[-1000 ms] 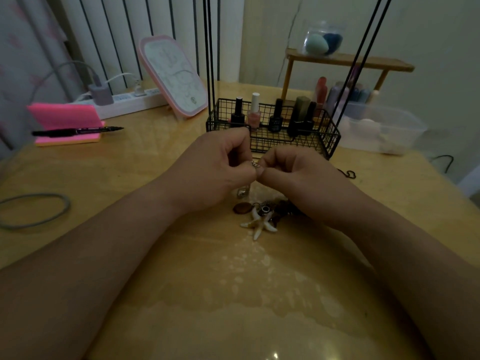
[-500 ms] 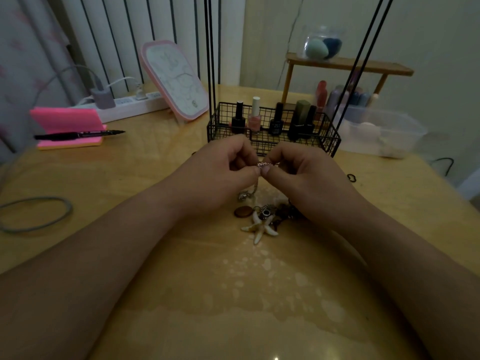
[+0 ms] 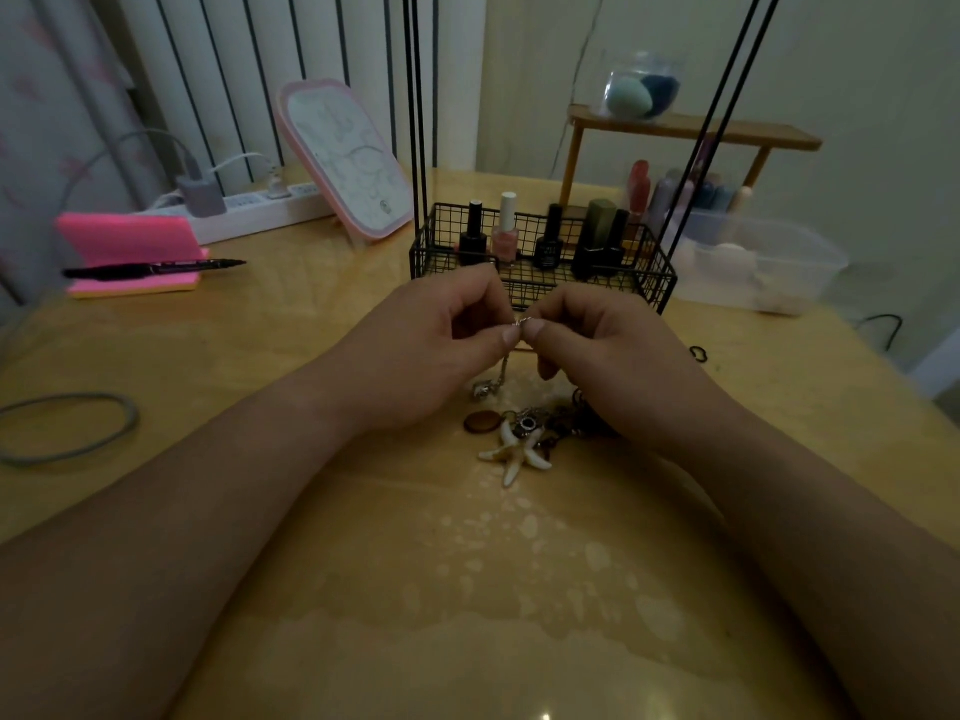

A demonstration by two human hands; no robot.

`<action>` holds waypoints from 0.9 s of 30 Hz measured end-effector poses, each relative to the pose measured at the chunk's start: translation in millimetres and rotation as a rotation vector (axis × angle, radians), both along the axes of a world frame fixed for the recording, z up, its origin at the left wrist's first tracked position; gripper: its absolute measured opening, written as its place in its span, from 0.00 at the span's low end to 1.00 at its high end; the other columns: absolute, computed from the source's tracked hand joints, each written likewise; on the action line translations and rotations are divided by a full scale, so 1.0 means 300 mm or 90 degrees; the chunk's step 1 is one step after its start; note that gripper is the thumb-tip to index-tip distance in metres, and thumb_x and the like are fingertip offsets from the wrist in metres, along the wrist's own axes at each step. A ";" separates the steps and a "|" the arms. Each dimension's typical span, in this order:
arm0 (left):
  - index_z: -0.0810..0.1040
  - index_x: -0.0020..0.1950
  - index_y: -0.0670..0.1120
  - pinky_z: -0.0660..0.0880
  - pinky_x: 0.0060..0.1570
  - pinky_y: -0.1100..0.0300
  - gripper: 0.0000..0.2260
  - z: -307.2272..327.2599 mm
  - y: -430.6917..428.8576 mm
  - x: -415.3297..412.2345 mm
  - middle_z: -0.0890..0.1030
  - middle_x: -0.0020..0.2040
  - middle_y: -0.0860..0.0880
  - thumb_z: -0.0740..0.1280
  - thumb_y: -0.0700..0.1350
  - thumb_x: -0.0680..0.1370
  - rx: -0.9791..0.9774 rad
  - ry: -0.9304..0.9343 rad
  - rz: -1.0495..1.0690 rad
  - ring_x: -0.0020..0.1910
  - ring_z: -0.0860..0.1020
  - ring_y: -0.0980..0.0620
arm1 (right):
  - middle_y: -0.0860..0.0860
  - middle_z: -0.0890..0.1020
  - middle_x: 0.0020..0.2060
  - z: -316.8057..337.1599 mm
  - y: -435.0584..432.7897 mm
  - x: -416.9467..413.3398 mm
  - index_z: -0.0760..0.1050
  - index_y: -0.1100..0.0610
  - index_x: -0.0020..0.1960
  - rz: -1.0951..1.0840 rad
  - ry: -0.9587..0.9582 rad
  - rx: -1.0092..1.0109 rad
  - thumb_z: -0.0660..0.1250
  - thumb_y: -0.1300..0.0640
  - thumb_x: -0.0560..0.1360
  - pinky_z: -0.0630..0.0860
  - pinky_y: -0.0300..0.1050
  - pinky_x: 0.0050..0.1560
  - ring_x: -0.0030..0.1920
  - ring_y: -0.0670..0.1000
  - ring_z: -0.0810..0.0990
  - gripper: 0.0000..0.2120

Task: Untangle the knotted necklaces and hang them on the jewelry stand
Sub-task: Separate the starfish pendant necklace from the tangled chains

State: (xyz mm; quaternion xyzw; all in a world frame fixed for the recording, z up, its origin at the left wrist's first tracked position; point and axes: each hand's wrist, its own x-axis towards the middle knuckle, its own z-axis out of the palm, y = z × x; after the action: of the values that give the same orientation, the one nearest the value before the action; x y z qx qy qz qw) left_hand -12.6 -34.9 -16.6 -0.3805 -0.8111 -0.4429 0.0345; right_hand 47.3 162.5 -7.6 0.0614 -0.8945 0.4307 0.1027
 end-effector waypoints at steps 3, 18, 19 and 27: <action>0.79 0.48 0.50 0.73 0.38 0.59 0.04 -0.004 -0.001 -0.005 0.79 0.38 0.51 0.71 0.47 0.81 -0.022 -0.022 -0.009 0.37 0.74 0.57 | 0.44 0.84 0.36 0.005 0.002 0.000 0.81 0.48 0.50 0.013 -0.016 -0.007 0.67 0.51 0.83 0.74 0.36 0.35 0.34 0.39 0.77 0.05; 0.80 0.49 0.44 0.79 0.42 0.61 0.04 0.022 -0.005 0.007 0.84 0.41 0.48 0.68 0.41 0.82 0.052 -0.129 -0.022 0.39 0.80 0.53 | 0.50 0.76 0.32 0.022 0.013 -0.006 0.80 0.55 0.49 0.064 -0.161 -0.258 0.66 0.55 0.83 0.62 0.38 0.26 0.27 0.45 0.65 0.07; 0.80 0.49 0.44 0.79 0.43 0.59 0.04 0.021 -0.005 0.007 0.84 0.42 0.47 0.68 0.41 0.82 0.059 -0.134 -0.019 0.39 0.80 0.53 | 0.50 0.74 0.31 0.023 0.014 -0.005 0.80 0.54 0.48 0.070 -0.164 -0.264 0.66 0.55 0.83 0.62 0.38 0.26 0.27 0.45 0.65 0.07; 0.79 0.50 0.44 0.81 0.44 0.59 0.02 0.026 -0.010 -0.001 0.82 0.40 0.50 0.68 0.38 0.82 0.097 -0.159 -0.025 0.39 0.81 0.52 | 0.50 0.71 0.30 0.020 0.013 0.001 0.82 0.56 0.49 0.085 -0.143 -0.251 0.69 0.56 0.81 0.60 0.40 0.28 0.28 0.47 0.64 0.05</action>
State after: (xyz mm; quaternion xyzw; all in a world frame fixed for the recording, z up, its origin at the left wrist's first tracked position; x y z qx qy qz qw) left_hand -12.8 -38.1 -8.9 -0.3345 -0.7655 -0.5476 -0.0466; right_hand 47.5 166.4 -1.6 0.0510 -0.7928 0.6072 -0.0158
